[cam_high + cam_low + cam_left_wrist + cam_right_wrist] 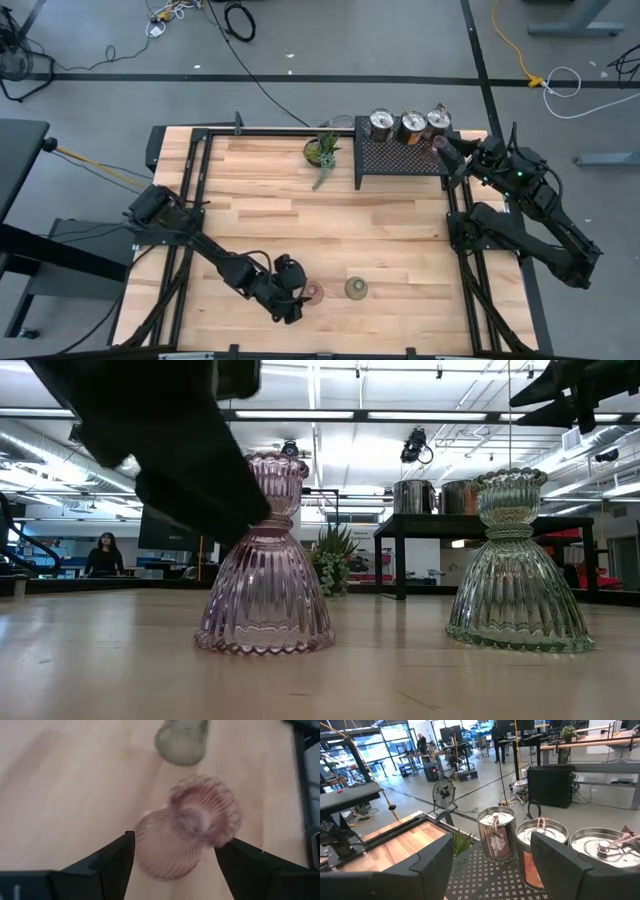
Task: Pick & Place candle stick holders
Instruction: Align the pink glass candle holder with the pink glass candle holder on the shelf
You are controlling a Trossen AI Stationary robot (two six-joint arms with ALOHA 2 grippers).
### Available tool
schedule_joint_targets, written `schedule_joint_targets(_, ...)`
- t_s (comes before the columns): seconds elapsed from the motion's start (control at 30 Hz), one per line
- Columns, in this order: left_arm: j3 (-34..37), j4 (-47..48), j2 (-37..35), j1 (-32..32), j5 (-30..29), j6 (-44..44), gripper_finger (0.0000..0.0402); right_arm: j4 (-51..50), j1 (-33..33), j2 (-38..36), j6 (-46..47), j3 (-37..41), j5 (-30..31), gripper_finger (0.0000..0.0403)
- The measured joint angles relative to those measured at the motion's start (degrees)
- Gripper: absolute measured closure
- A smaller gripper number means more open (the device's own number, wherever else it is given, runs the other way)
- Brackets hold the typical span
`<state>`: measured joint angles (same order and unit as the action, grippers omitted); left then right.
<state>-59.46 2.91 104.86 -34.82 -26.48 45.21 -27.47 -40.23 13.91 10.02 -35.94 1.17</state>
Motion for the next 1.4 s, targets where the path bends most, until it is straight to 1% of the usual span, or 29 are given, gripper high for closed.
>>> schedule_joint_targets(0.1,0.02,-1.37,1.57,0.6,1.25,-0.08,0.0126,-0.13,-0.02,-0.02,-0.04,0.0,-0.02,0.0142)
schedule_joint_targets(0.17,-0.02,-4.07,2.47,1.11,1.77,-1.09,0.0126,-0.26,-0.02,0.0,-0.22,0.0,-0.11,0.0142)
schedule_joint_targets(0.37,-0.13,-5.98,2.4,1.67,1.23,-5.12,0.0132,-1.15,-0.01,-0.01,-0.48,0.02,-0.14,0.0142)
schedule_joint_targets(0.43,-0.19,-5.94,2.4,1.67,2.39,-5.42,0.0153,-1.57,0.0,0.0,-0.57,0.02,-0.13,0.0142)
schedule_joint_targets(0.47,-0.2,-5.94,2.4,1.77,3.29,-5.46,0.0172,-1.6,-0.02,0.0,-0.57,0.02,-0.13,0.0142)
schedule_joint_targets(0.5,-0.21,-5.86,2.4,1.93,4.07,-5.55,0.0195,-1.89,-0.02,0.0,-0.57,0.04,-0.13,0.0142)
schedule_joint_targets(0.6,-0.43,-6.91,2.08,2.43,5.05,-6.98,0.028,-2.23,-0.02,0.0,-0.57,0.06,-0.13,0.0142)
schedule_joint_targets(0.7,-0.41,-7.08,2.18,3.05,4.82,-8.86,0.0282,-2.32,0.0,0.0,-0.45,0.07,-0.15,0.0142)
schedule_joint_targets(0.8,-0.38,-6.94,2.2,3.76,3.73,-8.92,0.0282,-2.38,0.0,0.0,0.02,0.07,-1.0,0.0142)
schedule_joint_targets(0.87,-0.32,-6.41,1.93,4.35,2.68,-9.29,0.0282,-3.0,0.0,0.0,0.13,0.07,-3.89,0.0142)
schedule_joint_targets(0.97,-0.09,-5.3,0.5,5.5,1.55,-11.25,0.0282,-3.51,0.0,0.44,0.03,0.07,-12.25,0.0142)
schedule_joint_targets(1.1,-0.18,-4.55,-4.67,7.34,0.56,-14.54,0.0282,-3.56,0.02,0.7,-0.67,0.11,-22.76,0.0142)
schedule_joint_targets(1.2,-0.17,-3.77,-8.99,9.05,0.83,-17.84,0.0282,-3.55,0.02,0.74,-0.9,0.12,-29.34,0.0142)
schedule_joint_targets(1.33,-0.2,-4.47,-16.06,12.02,1.12,-23.54,0.0282,-2.42,0.6,1.09,-0.73,0.77,-35.35,0.0142)
schedule_joint_targets(1.4,-0.22,-4.38,-18.81,13.83,2.02,-25.24,0.0282,-0.16,1.71,1.29,0.62,2.67,-36.44,0.0142)
